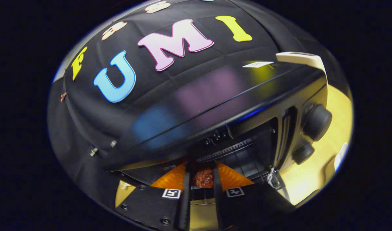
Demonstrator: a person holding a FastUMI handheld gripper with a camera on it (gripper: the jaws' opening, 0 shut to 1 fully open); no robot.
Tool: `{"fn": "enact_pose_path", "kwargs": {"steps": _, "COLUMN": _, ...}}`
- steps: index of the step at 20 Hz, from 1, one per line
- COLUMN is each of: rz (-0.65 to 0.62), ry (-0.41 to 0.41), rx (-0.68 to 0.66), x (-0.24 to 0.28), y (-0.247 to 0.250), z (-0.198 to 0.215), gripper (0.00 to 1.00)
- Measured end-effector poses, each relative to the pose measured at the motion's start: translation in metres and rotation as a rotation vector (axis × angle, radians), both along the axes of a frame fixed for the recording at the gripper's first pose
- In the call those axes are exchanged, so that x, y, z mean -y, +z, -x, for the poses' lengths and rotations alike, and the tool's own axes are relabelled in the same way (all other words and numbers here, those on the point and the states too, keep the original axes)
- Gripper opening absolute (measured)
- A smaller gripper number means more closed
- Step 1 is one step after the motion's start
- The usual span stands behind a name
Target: Open the toaster oven, put the food inside, and close the toaster oven door.
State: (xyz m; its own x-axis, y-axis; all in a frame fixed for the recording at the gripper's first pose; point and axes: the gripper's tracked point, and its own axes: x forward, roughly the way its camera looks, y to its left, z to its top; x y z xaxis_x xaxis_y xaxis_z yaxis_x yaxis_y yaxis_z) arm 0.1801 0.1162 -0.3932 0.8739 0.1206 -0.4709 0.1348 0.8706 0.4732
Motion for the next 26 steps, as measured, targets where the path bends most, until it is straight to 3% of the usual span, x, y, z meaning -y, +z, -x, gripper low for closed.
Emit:
{"fn": "enact_pose_path", "kwargs": {"steps": 5, "rz": 0.191, "ry": -0.013, "rx": 0.021, "x": 0.025, "y": 0.011, "z": 0.006, "gripper": 0.99}}
{"fn": "enact_pose_path", "kwargs": {"steps": 13, "rz": 0.274, "ry": 0.033, "rx": -0.007, "x": 0.048, "y": 0.049, "z": 0.067, "gripper": 0.98}}
{"fn": "enact_pose_path", "kwargs": {"steps": 16, "rz": 0.276, "ry": 0.071, "rx": -0.001, "x": 0.054, "y": 0.07, "z": 0.091, "gripper": 0.98}}
{"fn": "enact_pose_path", "kwargs": {"steps": 26, "rz": 0.25, "ry": 0.079, "rx": 0.032, "x": 0.095, "y": 0.139, "z": 0.153, "gripper": 0.98}}
